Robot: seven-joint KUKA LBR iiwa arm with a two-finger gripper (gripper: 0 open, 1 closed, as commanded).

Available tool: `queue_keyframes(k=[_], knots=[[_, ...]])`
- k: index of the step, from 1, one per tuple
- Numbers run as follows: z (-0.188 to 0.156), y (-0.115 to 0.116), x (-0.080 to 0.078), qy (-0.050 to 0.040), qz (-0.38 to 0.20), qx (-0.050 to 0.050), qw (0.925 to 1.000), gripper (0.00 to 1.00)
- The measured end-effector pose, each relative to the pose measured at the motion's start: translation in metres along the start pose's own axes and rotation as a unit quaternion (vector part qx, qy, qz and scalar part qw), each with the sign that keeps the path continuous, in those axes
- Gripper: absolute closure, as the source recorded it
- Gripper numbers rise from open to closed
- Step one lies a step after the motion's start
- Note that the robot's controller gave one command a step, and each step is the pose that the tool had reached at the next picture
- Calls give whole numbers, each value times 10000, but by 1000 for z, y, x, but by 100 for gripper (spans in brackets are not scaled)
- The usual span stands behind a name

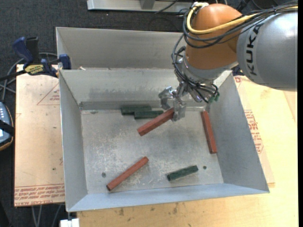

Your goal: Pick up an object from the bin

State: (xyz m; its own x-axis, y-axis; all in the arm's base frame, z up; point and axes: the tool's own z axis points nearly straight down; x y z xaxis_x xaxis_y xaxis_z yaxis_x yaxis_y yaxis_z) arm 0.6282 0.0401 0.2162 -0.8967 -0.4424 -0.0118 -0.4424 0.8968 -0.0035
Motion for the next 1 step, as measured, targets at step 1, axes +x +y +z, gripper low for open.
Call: queue_keyframes(k=[1], knots=[[15, 18, -4, 44, -1419, -30, 9899, 100]])
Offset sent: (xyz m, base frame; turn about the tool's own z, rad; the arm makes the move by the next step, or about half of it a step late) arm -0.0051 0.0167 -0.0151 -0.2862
